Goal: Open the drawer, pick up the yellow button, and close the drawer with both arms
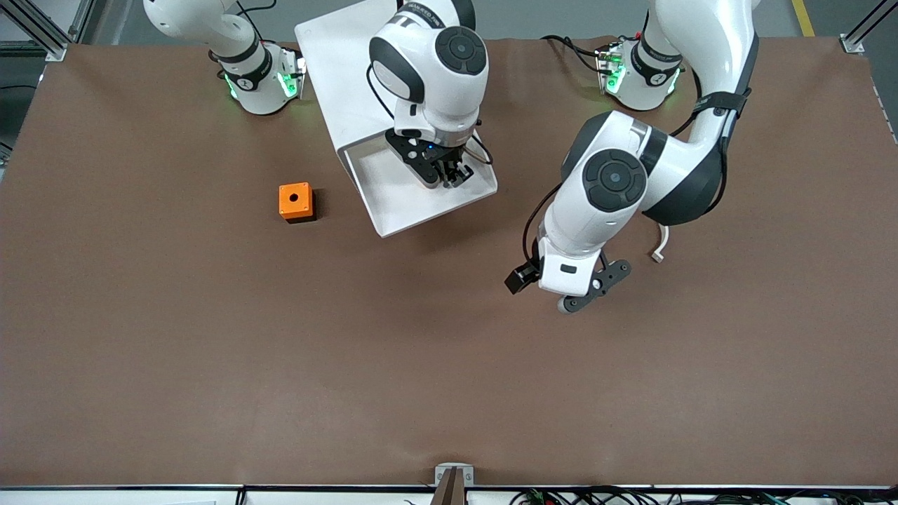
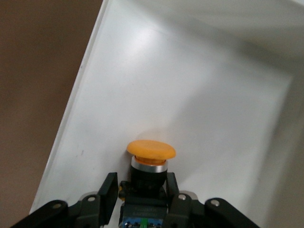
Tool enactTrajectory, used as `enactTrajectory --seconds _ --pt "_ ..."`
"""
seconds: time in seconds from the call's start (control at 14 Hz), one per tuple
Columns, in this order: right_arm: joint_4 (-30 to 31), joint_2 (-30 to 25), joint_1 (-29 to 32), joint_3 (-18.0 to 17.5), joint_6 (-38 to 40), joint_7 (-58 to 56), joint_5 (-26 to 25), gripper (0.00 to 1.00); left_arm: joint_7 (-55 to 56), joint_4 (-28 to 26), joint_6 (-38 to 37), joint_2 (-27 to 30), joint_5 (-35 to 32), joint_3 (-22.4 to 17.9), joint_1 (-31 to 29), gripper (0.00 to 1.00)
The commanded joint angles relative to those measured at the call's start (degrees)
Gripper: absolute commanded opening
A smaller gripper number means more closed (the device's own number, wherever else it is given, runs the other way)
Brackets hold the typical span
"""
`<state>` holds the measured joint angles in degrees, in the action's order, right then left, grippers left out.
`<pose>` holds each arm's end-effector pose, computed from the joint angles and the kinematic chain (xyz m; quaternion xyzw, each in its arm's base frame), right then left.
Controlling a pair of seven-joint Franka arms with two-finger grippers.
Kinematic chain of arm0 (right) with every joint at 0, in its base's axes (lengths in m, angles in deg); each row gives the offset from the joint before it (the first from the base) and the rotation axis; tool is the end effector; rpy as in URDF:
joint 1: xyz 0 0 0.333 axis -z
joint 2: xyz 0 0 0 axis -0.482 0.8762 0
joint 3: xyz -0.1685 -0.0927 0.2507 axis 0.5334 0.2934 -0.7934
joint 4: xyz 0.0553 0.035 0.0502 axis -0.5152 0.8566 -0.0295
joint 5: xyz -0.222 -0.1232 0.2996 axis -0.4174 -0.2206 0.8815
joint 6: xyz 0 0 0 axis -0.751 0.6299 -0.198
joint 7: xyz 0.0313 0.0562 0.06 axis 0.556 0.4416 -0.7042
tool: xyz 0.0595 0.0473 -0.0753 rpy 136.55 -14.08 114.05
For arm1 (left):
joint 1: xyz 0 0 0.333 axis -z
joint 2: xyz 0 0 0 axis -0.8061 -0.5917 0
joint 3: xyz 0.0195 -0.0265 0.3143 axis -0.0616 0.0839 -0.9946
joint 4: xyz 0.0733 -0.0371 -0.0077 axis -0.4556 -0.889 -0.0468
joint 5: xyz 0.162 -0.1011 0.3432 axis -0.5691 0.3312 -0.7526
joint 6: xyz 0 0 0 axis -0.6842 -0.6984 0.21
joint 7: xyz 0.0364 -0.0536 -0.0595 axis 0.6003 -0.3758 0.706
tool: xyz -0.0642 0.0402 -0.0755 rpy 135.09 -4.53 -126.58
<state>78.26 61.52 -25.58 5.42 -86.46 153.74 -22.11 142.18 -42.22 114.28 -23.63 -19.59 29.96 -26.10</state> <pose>0.4098 0.5244 0.4067 0.9125 -0.4041 0.0015 0.0633 0.6128 -0.3615 0.4274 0.9563 0.2888 -0.0131 0.0436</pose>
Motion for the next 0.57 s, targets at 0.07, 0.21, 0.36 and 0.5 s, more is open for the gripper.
enactTrajectory --seconds 0.07,0.21,0.36,0.5 --pt "-1.3 0.3 -0.4 0.4 0.6 0.8 0.1 0.00 -0.3 -2.0 0.9 1.6 -1.2 1.3 0.2 1.00" --pt "-2.7 0.1 0.7 0.5 0.8 0.1 0.5 0.00 -0.4 -2.0 0.9 1.3 -1.2 1.4 0.3 1.00" --pt "-5.5 0.1 3.7 0.4 2.6 -2.4 2.6 0.00 0.6 -2.0 0.9 1.2 -1.1 1.6 0.5 1.00" --pt "-9.0 0.0 6.6 0.6 7.2 -10.6 4.2 0.00 1.0 -2.8 1.0 1.0 -1.1 1.6 1.3 1.00"
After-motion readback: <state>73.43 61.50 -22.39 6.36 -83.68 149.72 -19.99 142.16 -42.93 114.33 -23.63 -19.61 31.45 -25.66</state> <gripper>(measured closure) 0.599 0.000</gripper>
